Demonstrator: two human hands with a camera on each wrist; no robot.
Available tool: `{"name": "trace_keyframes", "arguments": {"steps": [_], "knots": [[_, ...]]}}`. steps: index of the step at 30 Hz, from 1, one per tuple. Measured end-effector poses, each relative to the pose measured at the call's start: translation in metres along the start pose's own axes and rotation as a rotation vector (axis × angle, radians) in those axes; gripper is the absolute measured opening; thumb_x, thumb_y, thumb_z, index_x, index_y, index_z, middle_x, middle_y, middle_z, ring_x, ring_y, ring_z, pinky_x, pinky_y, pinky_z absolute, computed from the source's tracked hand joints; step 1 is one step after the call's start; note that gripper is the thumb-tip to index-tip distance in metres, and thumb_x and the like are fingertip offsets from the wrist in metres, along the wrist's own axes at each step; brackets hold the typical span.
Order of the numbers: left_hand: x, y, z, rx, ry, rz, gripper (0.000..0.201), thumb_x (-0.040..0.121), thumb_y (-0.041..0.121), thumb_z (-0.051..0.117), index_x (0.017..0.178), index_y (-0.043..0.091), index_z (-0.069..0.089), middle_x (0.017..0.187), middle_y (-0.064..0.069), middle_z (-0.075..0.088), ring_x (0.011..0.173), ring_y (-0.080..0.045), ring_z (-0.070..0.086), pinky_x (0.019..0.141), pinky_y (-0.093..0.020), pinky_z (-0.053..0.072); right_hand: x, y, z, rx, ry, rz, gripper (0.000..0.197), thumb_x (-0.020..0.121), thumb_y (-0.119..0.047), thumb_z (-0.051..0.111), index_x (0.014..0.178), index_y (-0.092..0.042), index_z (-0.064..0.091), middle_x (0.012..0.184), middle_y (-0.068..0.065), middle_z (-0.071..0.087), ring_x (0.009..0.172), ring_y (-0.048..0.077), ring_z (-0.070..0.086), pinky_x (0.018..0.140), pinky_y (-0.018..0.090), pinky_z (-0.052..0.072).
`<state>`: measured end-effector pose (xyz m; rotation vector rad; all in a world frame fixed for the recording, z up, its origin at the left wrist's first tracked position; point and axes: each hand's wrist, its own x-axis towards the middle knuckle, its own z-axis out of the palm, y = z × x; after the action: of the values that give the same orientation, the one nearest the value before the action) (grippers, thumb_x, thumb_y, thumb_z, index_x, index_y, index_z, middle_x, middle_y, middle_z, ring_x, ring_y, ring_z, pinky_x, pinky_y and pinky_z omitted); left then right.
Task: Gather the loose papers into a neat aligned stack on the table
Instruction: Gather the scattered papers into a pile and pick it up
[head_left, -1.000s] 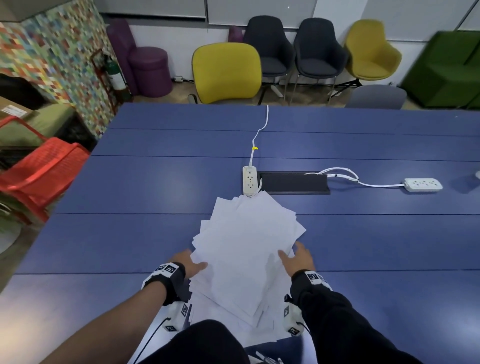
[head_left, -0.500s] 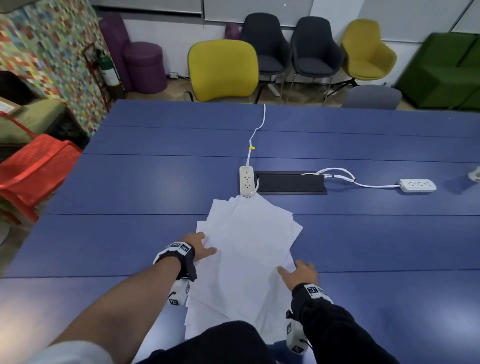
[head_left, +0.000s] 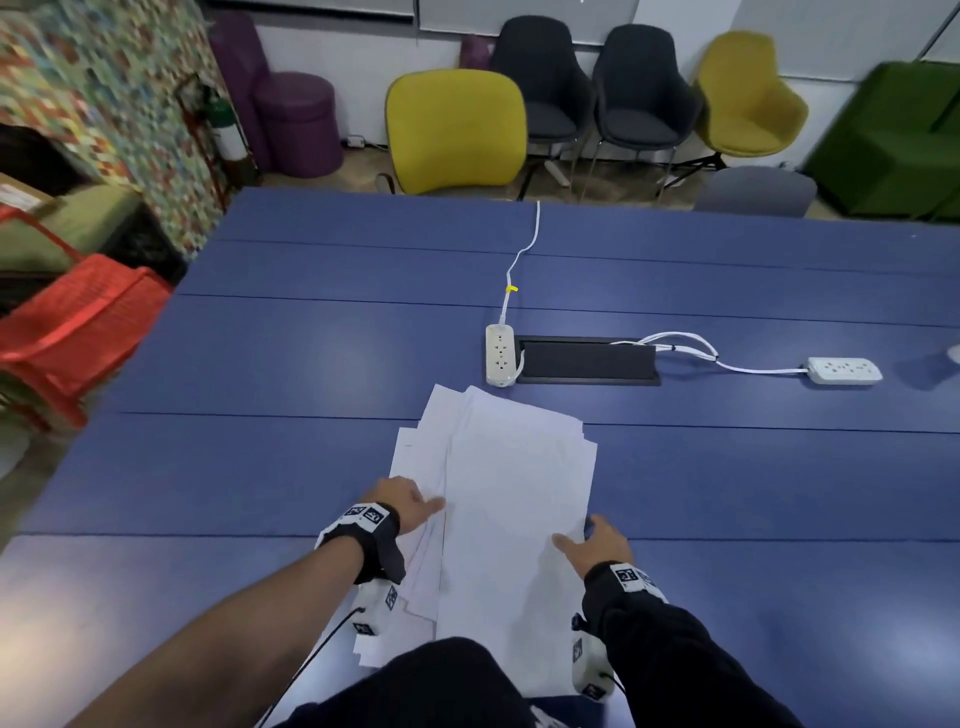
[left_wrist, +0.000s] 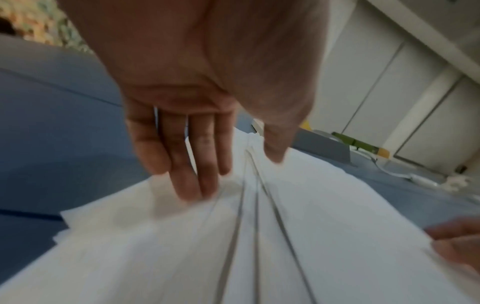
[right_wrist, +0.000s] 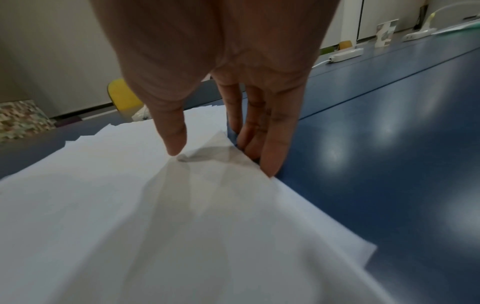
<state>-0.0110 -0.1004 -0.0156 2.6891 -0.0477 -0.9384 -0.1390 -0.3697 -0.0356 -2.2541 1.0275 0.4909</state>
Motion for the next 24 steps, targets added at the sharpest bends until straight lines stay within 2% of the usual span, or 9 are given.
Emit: {"name": "trace_keyframes", "arguments": {"steps": [3,6,9,12,15,16,18,20,24], "knots": [[0.002,-0.009,0.0,-0.105,0.159,-0.115,0.081,0.077,0.064,0.055,0.136,0.009,0.042,0.141,-0.011,0.046,0.128,-0.033,0.046,0.102,-0.039,0.042,-0.002,0.001,0.001,0.019,0.01,0.041,0.078,0.069,-0.051,0.071,0.133,-0.016,0.043,0.136,0.01,0.046,0.116,0.032,0.055,0.094,0.04,0.048],[0.001,-0.006,-0.001,-0.134,0.056,-0.178,0.099,0.072,0.07,0.056,0.145,0.008,0.029,0.152,-0.014,0.03,0.139,-0.032,0.033,0.112,-0.041,0.032,-0.004,-0.002,0.004,-0.048,0.056,0.029,0.07,0.072,-0.049,0.07,0.13,-0.019,0.047,0.131,0.011,0.041,0.122,0.032,0.046,0.096,0.041,0.046],[-0.002,0.003,-0.005,-0.132,-0.073,-0.106,0.1,0.069,0.075,0.054,0.143,0.01,0.033,0.151,-0.01,0.036,0.137,-0.028,0.038,0.109,-0.037,0.034,-0.003,-0.013,0.008,-0.105,0.071,-0.016,0.065,0.079,-0.05,0.062,0.135,-0.022,0.044,0.134,0.012,0.037,0.128,0.031,0.037,0.097,0.042,0.044],[0.0,0.002,-0.01,-0.114,0.005,-0.158,0.094,0.073,0.074,0.048,0.14,0.009,0.039,0.149,-0.012,0.039,0.133,-0.029,0.043,0.107,-0.036,0.039,0.001,-0.022,0.007,-0.03,0.073,-0.027,0.066,0.085,-0.051,0.056,0.14,-0.019,0.039,0.14,0.014,0.036,0.131,0.033,0.036,0.1,0.046,0.041],[0.002,-0.004,-0.007,-0.126,0.036,-0.184,0.085,0.077,0.067,0.052,0.138,0.007,0.041,0.148,-0.013,0.039,0.132,-0.03,0.044,0.105,-0.036,0.04,0.004,-0.024,0.005,0.012,0.107,-0.014,0.081,0.078,-0.058,0.062,0.141,-0.016,0.035,0.141,0.012,0.036,0.132,0.032,0.035,0.099,0.046,0.041],[-0.002,-0.002,-0.004,-0.072,-0.01,-0.152,0.081,0.079,0.066,0.05,0.133,0.007,0.046,0.144,-0.013,0.044,0.128,-0.03,0.047,0.101,-0.035,0.042,0.004,-0.024,0.005,-0.02,0.09,-0.012,0.086,0.074,-0.061,0.065,0.141,-0.016,0.035,0.14,0.011,0.036,0.131,0.031,0.035,0.097,0.045,0.042],[-0.009,0.001,0.002,0.102,-0.078,-0.07,0.064,0.08,0.065,0.047,0.106,0.008,0.06,0.128,-0.013,0.058,0.108,-0.03,0.059,0.082,-0.032,0.047,0.004,-0.026,0.006,-0.107,0.059,-0.012,0.089,0.069,-0.062,0.068,0.138,-0.015,0.037,0.135,0.01,0.037,0.127,0.031,0.038,0.092,0.043,0.045],[-0.014,0.004,0.004,0.168,-0.1,-0.054,0.059,0.081,0.066,0.046,0.087,0.009,0.06,0.118,-0.013,0.063,0.096,-0.029,0.062,0.073,-0.031,0.046,0.006,-0.028,0.006,-0.158,0.068,0.002,0.086,0.071,-0.059,0.069,0.136,-0.013,0.038,0.134,0.011,0.038,0.123,0.032,0.042,0.088,0.042,0.047],[-0.011,-0.002,-0.003,0.012,0.066,-0.185,0.07,0.08,0.068,0.046,0.112,0.008,0.06,0.12,-0.011,0.063,0.107,-0.03,0.061,0.08,-0.032,0.049,0.009,-0.03,0.005,-0.116,0.117,0.055,0.081,0.076,-0.058,0.065,0.137,-0.011,0.038,0.137,0.014,0.039,0.123,0.033,0.044,0.091,0.043,0.046]]}}
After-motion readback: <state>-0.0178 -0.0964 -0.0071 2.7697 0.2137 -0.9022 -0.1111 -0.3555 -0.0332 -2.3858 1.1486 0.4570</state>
